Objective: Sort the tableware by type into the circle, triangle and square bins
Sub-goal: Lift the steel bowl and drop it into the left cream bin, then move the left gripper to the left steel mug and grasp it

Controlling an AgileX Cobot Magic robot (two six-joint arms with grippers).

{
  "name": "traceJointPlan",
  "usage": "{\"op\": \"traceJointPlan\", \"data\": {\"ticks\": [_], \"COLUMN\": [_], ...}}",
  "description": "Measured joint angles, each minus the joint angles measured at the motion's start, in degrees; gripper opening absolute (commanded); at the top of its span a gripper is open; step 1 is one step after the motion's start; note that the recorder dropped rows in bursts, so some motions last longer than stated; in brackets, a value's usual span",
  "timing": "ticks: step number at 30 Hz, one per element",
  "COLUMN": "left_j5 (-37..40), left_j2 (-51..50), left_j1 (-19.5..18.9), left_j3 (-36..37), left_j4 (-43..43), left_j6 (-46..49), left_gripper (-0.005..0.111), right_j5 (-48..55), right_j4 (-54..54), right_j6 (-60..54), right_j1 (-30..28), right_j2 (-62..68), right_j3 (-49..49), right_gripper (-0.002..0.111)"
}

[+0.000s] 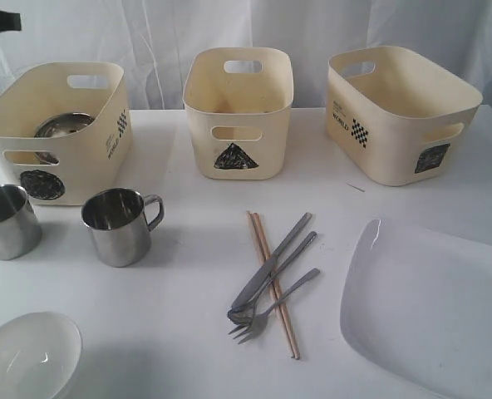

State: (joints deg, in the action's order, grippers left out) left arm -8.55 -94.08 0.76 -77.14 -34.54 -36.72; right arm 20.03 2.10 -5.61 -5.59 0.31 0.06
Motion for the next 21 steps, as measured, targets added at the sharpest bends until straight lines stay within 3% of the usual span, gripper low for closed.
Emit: {"op": "traceJointPlan", "data": {"ticks": [3, 6, 10, 15, 21], "left_j5": [9.5, 28.7, 42.7, 46.1, 43.6], "left_j2": [5.8, 9.3, 9.6, 7.7, 2.9], "left_j1": [0.0, 0.0, 0.0, 0.0, 0.0], "left_j3": [0.0, 0.0, 1.6, 7.2, 11.9], "left_j4": [-1.4, -1.9, -2.0, 2.2, 7.7], "left_j6": [0.1, 3.9, 9.5, 15.0, 20.8], "left_gripper": [0.048, 0.048, 0.048, 0.048, 0.048], "right_j5": [0.0, 0.0, 0.0, 0.0, 0.0], "right_j4": [0.0, 0.0, 0.0, 0.0, 0.0], "right_j6": [0.0, 0.0, 0.0, 0.0, 0.0], "right_j1": [0.0, 0.0, 0.0, 0.0, 0.0], "right_j2": [0.0, 0.0, 0.0, 0.0, 0.0], "right_j3": [0.0, 0.0, 0.0, 0.0, 0.0], "right_gripper": [0.0, 0.0, 0.0, 0.0, 0.0]}}
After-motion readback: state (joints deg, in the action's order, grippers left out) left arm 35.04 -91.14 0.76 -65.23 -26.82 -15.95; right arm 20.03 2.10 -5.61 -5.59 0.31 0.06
